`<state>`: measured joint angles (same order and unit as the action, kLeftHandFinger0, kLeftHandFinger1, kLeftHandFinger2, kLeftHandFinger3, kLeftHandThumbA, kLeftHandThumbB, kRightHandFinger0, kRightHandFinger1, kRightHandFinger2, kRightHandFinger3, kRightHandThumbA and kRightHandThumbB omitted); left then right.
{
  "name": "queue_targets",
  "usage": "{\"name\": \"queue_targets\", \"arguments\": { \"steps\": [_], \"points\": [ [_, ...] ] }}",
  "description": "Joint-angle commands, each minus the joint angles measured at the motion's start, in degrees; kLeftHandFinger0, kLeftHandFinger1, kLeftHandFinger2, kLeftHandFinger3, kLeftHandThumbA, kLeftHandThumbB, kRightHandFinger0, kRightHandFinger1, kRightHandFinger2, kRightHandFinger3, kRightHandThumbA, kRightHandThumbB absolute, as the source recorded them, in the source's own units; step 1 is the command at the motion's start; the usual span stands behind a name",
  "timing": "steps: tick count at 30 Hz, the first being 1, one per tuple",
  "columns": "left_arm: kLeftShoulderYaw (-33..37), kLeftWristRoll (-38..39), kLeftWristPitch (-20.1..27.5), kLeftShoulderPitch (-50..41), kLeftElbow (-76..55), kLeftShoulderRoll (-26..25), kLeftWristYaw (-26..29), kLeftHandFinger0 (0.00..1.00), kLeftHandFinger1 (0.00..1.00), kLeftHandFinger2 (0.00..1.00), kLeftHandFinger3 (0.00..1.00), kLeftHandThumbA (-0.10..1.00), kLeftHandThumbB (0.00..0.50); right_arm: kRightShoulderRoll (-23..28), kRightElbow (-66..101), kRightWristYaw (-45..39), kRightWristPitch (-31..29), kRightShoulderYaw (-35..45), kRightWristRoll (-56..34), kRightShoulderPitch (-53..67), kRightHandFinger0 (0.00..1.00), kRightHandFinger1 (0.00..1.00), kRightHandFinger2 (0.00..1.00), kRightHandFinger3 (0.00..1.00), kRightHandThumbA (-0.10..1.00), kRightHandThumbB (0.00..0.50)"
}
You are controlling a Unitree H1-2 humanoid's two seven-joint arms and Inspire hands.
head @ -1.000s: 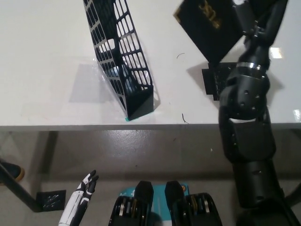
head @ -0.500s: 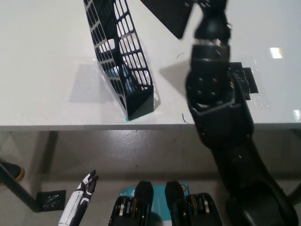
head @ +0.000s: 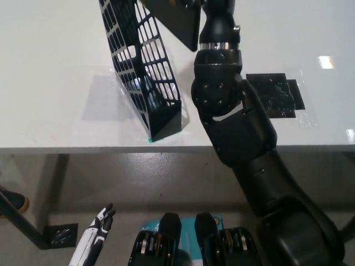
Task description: A notebook is kept standing on the table on the right hand side and a black shelf is kept on the left hand side and the robot uses its right hand to grab the notebook and places it in the shelf
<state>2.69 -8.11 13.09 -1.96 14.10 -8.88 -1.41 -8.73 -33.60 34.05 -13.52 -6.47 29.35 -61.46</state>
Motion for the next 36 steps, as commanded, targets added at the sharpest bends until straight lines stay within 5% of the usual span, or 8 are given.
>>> {"name": "queue_targets", "arguments": {
  "steps": [1, 29, 32, 33, 36],
  "points": [
    [0.21, -0.13, 1.11, -0.39, -2.05, -0.99, -0.67, 1.0, 1.0, 1.0, 1.0, 1.0, 0.02, 0.21, -3.68, 5.27, -3.8, -1.07, 2.58, -6.08, 0.0, 0.15, 0.67, 0.88, -0.1, 0.073],
    [0.44, -0.05, 1.4, 0.17, -2.22, -1.45, -1.67, 1.0, 1.0, 1.0, 1.0, 1.0, 0.076, -2.43, -27.09, 11.01, -10.45, -1.37, -1.4, -15.95, 0.0, 0.1, 0.66, 0.72, -0.1, 0.083],
    [0.37, 0.07, 0.61, 0.19, -2.46, -1.24, -1.82, 1.0, 1.0, 1.0, 1.0, 1.0, 0.083, -3.1, -29.55, 11.22, -10.61, -1.47, -1.99, -17.43, 0.0, 0.06, 0.62, 0.62, -0.1, 0.07],
    [0.41, -0.02, 0.88, 0.14, -2.53, -1.24, -1.82, 1.0, 1.0, 1.0, 1.0, 1.0, 0.084, -3.6, -31.22, 10.73, -10.95, -1.35, -2.67, -18.21, 0.0, 0.02, 0.56, 0.51, -0.1, 0.075],
    [0.34, 0.62, 0.39, 0.13, -3.03, -1.03, -2.14, 1.0, 1.0, 1.0, 1.0, 1.0, 0.093, -4.45, -35.77, 10.73, -11.83, -1.23, -3.69, -19.71, 0.0, 0.02, 0.59, 0.5, -0.1, 0.086]
  ]
}}
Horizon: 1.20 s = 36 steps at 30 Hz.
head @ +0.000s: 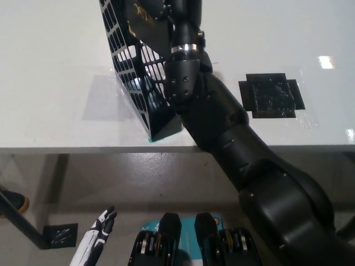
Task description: A notebook is kept standing on the table on the right hand side and a black shelf is kept on the left hand side and the robot uses its right hand to grab the notebook and places it in the shelf
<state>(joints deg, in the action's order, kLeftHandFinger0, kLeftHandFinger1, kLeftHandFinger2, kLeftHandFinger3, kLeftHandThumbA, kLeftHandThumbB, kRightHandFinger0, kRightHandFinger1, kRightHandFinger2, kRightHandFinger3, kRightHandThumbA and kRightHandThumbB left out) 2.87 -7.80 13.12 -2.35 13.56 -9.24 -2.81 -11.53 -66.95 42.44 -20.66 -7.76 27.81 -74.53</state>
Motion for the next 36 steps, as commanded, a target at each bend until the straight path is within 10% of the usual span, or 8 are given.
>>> {"name": "queue_targets", "arguments": {
  "steps": [1, 4, 7, 9, 11, 20, 31, 36],
  "points": [
    [0.18, 0.17, 0.22, 0.62, -2.66, -0.67, -0.7, 1.0, 1.0, 1.0, 1.0, 1.0, 0.095, -1.82, -3.64, 2.56, -4.75, 0.02, -2.27, -6.91, 0.0, 0.04, 0.61, 0.53, -0.1, 0.08],
    [0.15, 0.34, -0.67, 0.75, -3.41, -0.65, -0.93, 1.0, 1.0, 1.0, 1.0, 1.0, 0.086, -2.24, -6.71, 4.05, -3.94, -0.42, -2.2, -6.97, 0.0, 0.18, 0.72, 0.7, -0.1, 0.129],
    [0.17, 0.51, -0.14, 1.03, -3.25, -0.81, -1.15, 1.0, 1.0, 1.0, 1.0, 1.0, 0.103, -2.26, -8.15, -0.62, 0.32, -1.11, -2.51, -6.18, 0.45, 0.75, 1.0, 1.0, 0.48, 0.228],
    [0.03, 0.71, -0.12, 1.0, -3.47, -0.63, -1.11, 1.0, 1.0, 1.0, 1.0, 1.0, 0.112, -2.14, -8.82, -3.72, 0.0, -1.11, -3.58, -5.52, 0.56, 0.89, 1.0, 1.0, 0.6, 0.245],
    [-0.09, 0.76, -0.88, 1.07, -4.07, -0.67, -1.24, 1.0, 1.0, 1.0, 1.0, 1.0, 0.122, -1.87, -8.98, -6.1, -0.89, -1.09, -4.35, -5.06, 1.0, 1.0, 1.0, 1.0, 0.66, 0.24],
    [-0.09, 0.49, -0.08, 1.0, -3.3, -0.84, -1.19, 1.0, 1.0, 1.0, 1.0, 1.0, 0.091, -0.81, -8.04, -10.14, 2.09, -3.39, -3.84, -3.33, 1.0, 1.0, 1.0, 1.0, 0.99, 0.278],
    [0.13, -0.19, -0.15, 0.79, -2.73, -0.72, -0.93, 1.0, 1.0, 1.0, 1.0, 1.0, 0.122, 2.09, -1.47, -9.67, 1.4, -4.27, -3.08, -1.69, 1.0, 1.0, 1.0, 1.0, 1.0, 0.295],
    [0.05, 1.04, -0.15, 0.99, -3.26, -1.16, -2.0, 1.0, 1.0, 1.0, 1.0, 1.0, 0.06, 8.71, 29.64, -17.59, 7.47, -2.74, -3.1, 5.93, 1.0, 1.0, 1.0, 1.0, 1.0, 0.301]
  ]
}}
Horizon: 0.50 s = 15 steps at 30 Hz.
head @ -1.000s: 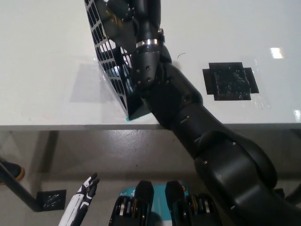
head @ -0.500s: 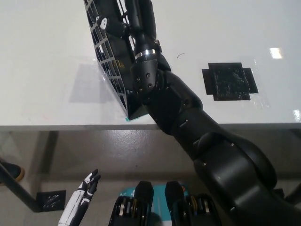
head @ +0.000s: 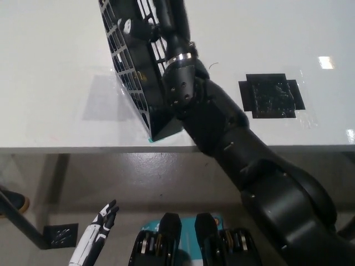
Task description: A notebook is kept standing on the table on the right hand side and a black shelf is kept on the left hand side and the robot uses its right hand to grab the notebook and places it in the shelf
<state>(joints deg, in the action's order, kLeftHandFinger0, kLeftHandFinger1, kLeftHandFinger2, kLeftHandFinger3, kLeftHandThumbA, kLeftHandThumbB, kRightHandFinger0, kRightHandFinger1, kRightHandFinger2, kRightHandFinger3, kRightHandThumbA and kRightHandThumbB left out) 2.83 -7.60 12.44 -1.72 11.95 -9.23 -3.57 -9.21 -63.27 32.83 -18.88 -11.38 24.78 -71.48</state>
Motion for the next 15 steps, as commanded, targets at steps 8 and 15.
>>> {"name": "queue_targets", "arguments": {
  "steps": [8, 15],
  "points": [
    [0.01, -1.34, -0.61, 0.94, -1.59, -1.71, -0.15, 1.0, 1.0, 1.0, 1.0, 1.0, 0.096, 14.96, 72.77, -20.03, 19.27, 5.32, -2.39, 15.63, 1.0, 1.0, 1.0, 1.0, 1.0, 0.311],
    [0.22, -1.58, -0.01, 1.65, -0.41, -1.54, 0.11, 1.0, 1.0, 1.0, 1.0, 1.0, 0.062, 20.42, 93.76, -22.12, 18.24, 6.69, -5.33, 30.26, 1.0, 1.0, 1.0, 1.0, 1.0, 0.29]
  ]
}}
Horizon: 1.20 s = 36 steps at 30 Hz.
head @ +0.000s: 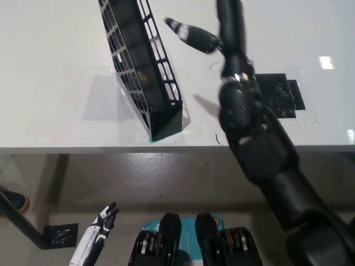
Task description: A notebook is kept standing on the table on the right hand side and a black shelf is kept on the left hand side and the robot uses its right hand to grab the notebook and places it in the shelf
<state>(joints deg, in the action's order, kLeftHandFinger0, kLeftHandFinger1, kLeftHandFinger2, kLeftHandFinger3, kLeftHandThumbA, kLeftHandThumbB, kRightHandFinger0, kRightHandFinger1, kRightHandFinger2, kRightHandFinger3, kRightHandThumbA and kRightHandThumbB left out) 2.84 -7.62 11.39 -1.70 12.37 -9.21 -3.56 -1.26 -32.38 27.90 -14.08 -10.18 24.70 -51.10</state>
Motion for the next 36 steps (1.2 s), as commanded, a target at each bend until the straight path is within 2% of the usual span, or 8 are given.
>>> {"name": "queue_targets", "arguments": {
  "steps": [1, 8, 12, 17, 21, 24, 29, 36],
  "points": [
    [0.23, -1.48, 0.9, 1.61, -0.88, -1.53, 0.04, 1.0, 1.0, 1.0, 1.0, 1.0, 0.061, 12.69, 63.99, -17.18, 13.27, 5.33, -5.54, 11.38, 1.0, 1.0, 1.0, 1.0, 1.0, 0.286],
    [0.27, -1.53, 1.37, 1.76, -0.3, -1.58, 0.11, 1.0, 1.0, 1.0, 1.0, 1.0, 0.061, 11.94, 70.77, -14.77, 8.7, 1.88, -6.05, 28.88, 1.0, 1.0, 1.0, 1.0, 1.0, 0.311],
    [0.2, -1.82, 0.65, 1.63, -0.85, -1.56, 0.3, 1.0, 1.0, 1.0, 1.0, 1.0, 0.07, 11.12, 69.09, -13.14, 4.12, -0.52, -5.57, 36.07, 1.0, 1.0, 1.0, 1.0, 1.0, 0.227],
    [0.07, -2.23, 1.5, 1.89, -0.34, -1.45, 0.96, 1.0, 1.0, 1.0, 1.0, 1.0, 0.071, 9.76, 61.7, -11.94, -0.78, -3.73, -10.8, 43.5, 1.0, 1.0, 1.0, 1.0, 1.0, 0.271],
    [-0.14, -0.8, 1.68, 1.37, -0.38, -1.22, 0.31, 1.0, 1.0, 1.0, 1.0, 1.0, 0.06, 9.25, 55.34, -12.21, -3.61, -4.32, -13.92, 47.43, 1.0, 1.0, 1.0, 1.0, 1.0, 0.189],
    [-0.29, -0.53, 1.28, 1.3, -0.67, -0.99, 0.35, 1.0, 1.0, 1.0, 1.0, 1.0, 0.086, 7.95, 50.04, -13.31, -3.19, -3.81, -18.42, 49.66, 1.0, 1.0, 1.0, 1.0, 1.0, 0.208],
    [-0.58, 0.01, 2.09, 1.33, -0.4, -0.55, 0.64, 1.0, 1.0, 1.0, 1.0, 1.0, 0.104, 6.54, 38.13, -13.92, -8.79, -2.33, -20.05, 51.0, 1.0, 1.0, 1.0, 1.0, 1.0, 0.113],
    [-0.99, 1.22, 3.23, 1.04, -0.43, -0.4, 0.32, 1.0, 1.0, 1.0, 1.0, 1.0, 0.134, 4.84, 28.04, -17.11, -9.22, -0.83, -23.48, 51.36, 1.0, 1.0, 1.0, 1.0, 1.0, 0.156]
  ]
}}
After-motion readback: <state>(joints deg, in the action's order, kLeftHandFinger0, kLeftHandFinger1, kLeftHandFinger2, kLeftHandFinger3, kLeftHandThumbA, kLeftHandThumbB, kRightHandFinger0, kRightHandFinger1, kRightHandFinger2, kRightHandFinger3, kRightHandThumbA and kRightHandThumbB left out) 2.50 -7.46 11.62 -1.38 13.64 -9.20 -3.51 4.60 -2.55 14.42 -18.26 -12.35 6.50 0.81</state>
